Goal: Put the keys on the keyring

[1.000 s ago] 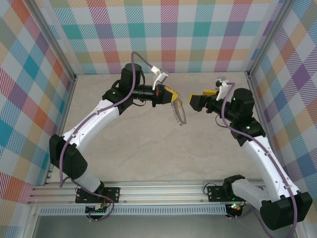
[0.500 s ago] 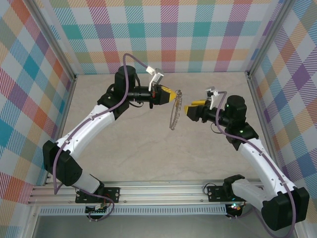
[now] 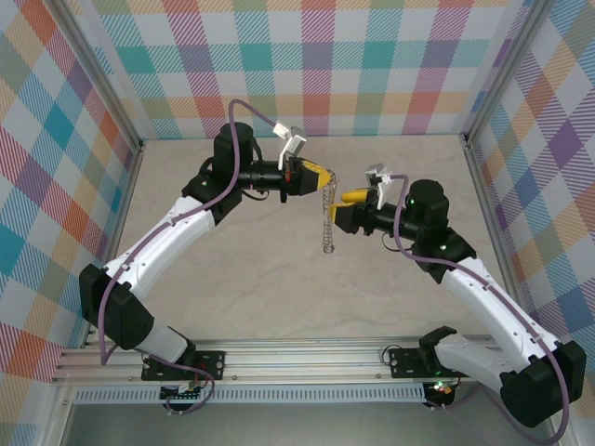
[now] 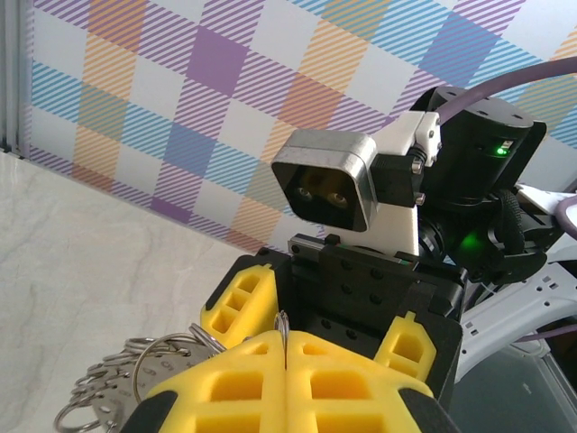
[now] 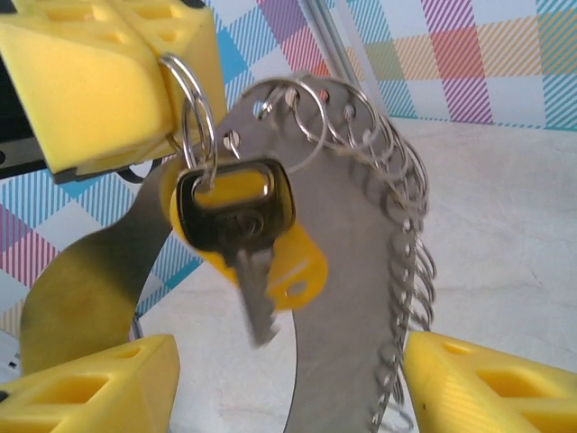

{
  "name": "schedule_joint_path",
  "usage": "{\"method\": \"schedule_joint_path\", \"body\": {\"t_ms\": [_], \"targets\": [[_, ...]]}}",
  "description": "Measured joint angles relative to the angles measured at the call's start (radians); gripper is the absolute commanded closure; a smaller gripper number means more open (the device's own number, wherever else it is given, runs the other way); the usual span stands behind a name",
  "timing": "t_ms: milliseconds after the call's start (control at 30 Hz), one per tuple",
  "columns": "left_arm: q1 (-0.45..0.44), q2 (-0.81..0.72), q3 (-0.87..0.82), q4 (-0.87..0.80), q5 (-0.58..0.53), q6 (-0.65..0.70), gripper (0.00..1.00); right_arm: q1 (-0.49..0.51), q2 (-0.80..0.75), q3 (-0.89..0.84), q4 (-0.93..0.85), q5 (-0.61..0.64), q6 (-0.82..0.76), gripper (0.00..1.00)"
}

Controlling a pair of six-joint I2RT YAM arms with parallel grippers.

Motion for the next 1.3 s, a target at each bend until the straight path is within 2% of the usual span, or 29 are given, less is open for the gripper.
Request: {"method": "schedule_joint_path", "body": {"t_ms": [100,400,600,733,1300], "targets": [[0.0,0.0,0.0,0.0,0.0,-0.003,1.0,0.005,0.022,0.016,0.004,0.009,-0.007,0.35],[0.0,0.0,-0.007,0.009,0.0,-0.006,1.0,0.01,0.064,0.063,0.007,0.041,-0.023,0.54],[0.0,0.0,-0.024,0.023,-0.001,-0.007,1.0,0.01,0.066,0.073,0.002,0.038,-0.036,0.85],[0.0,0.0,-0.028,0.023,-0.001,-0.009,1.0,0.011,0.067,0.077,-0.005,0.024,-0.043,0.99],[0.0,-0.027,-0.082,0.111,-0.105,-0.082,1.0,0.067,0.062,0.056,-0.031,0.003,-0.047,1.0]]}}
